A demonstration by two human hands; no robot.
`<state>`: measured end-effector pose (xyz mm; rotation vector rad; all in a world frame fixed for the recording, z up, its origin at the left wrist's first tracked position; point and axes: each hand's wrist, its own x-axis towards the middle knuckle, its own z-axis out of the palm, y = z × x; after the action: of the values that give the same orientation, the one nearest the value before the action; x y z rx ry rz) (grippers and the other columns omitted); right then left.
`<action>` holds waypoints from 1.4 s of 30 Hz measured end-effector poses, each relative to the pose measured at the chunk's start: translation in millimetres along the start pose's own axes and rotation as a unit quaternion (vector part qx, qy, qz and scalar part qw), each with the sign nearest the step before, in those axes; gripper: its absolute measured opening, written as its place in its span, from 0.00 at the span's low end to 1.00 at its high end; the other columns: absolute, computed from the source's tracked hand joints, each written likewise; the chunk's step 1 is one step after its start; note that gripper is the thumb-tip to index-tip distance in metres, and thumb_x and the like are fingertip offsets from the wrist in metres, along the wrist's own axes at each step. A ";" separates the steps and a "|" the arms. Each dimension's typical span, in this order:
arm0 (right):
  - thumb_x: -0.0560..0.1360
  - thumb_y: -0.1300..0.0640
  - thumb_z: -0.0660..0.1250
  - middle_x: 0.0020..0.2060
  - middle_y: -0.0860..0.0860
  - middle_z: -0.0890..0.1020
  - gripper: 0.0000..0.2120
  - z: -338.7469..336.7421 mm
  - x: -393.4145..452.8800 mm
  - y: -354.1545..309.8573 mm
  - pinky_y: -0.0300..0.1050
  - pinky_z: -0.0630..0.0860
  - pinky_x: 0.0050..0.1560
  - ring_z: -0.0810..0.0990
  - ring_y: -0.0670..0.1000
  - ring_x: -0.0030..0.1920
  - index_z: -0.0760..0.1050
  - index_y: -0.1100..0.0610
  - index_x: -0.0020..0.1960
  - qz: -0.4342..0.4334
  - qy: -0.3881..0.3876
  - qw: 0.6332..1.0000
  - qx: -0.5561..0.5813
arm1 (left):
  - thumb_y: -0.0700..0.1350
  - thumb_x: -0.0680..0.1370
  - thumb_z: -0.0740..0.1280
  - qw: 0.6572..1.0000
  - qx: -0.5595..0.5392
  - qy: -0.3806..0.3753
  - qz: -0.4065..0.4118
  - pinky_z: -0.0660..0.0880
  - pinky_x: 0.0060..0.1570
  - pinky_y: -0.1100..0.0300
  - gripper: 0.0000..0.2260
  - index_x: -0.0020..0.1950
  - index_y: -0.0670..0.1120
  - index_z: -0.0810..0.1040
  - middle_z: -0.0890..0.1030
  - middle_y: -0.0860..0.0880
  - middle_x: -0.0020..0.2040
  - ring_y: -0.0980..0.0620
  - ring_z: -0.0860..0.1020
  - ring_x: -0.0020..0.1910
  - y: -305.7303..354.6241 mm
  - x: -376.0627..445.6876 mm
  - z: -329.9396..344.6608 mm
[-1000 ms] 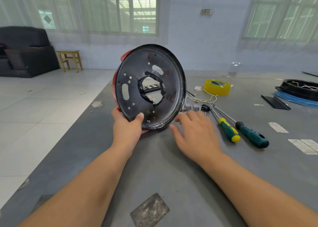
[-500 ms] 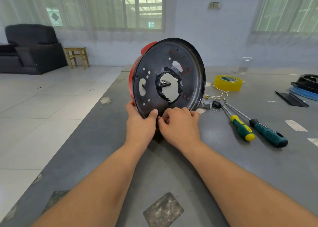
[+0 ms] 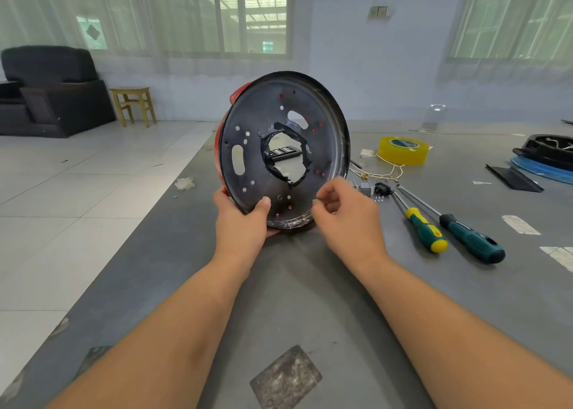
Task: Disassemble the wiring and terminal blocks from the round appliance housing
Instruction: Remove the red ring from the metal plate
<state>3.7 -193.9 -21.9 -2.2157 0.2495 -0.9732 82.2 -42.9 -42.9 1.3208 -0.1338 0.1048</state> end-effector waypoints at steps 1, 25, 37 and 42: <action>0.72 0.57 0.71 0.34 0.43 0.81 0.05 -7.1 1.9 5.0 0.34 0.74 0.40 0.80 0.42 0.39 0.75 0.50 0.41 0.020 0.015 1.000 0.009 | 0.38 0.80 0.71 1.000 -0.010 0.002 -0.006 0.85 0.39 0.55 0.22 0.68 0.53 0.66 0.78 0.57 0.58 0.55 0.84 0.50 0.6 0.4 0.2; 0.79 0.60 0.65 0.48 0.53 0.84 0.06 -23.2 45.6 68.8 0.45 0.74 0.49 0.80 0.53 0.48 0.80 0.54 0.52 0.135 0.036 0.983 -0.117 | 0.37 0.80 0.72 0.997 -0.063 0.019 -0.028 0.85 0.38 0.53 0.18 0.59 0.54 0.68 0.78 0.54 0.58 0.51 0.83 0.53 2.4 3.3 0.2; 0.78 0.55 0.64 0.52 0.56 0.82 0.09 -10.4 71.0 76.9 0.49 0.75 0.44 0.79 0.60 0.52 0.82 0.54 0.52 0.188 -0.016 0.936 -0.297 | 0.38 0.80 0.72 0.998 -0.057 0.019 -0.037 0.85 0.39 0.53 0.19 0.65 0.50 0.67 0.78 0.55 0.59 0.53 0.83 0.52 1.2 6.9 -0.5; 0.77 0.55 0.66 0.56 0.56 0.81 0.11 -13.2 69.8 74.5 0.50 0.76 0.46 0.79 0.59 0.55 0.81 0.54 0.57 0.185 -0.034 0.940 -0.283 | 0.38 0.80 0.72 0.997 -0.062 0.014 -0.034 0.85 0.40 0.51 0.20 0.65 0.51 0.68 0.78 0.53 0.59 0.52 0.83 0.54 2.6 5.7 -0.7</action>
<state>50.4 -285.6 -25.1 -2.5661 0.9813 -0.6637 87.5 -41.6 -39.7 1.1981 -0.0711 0.0566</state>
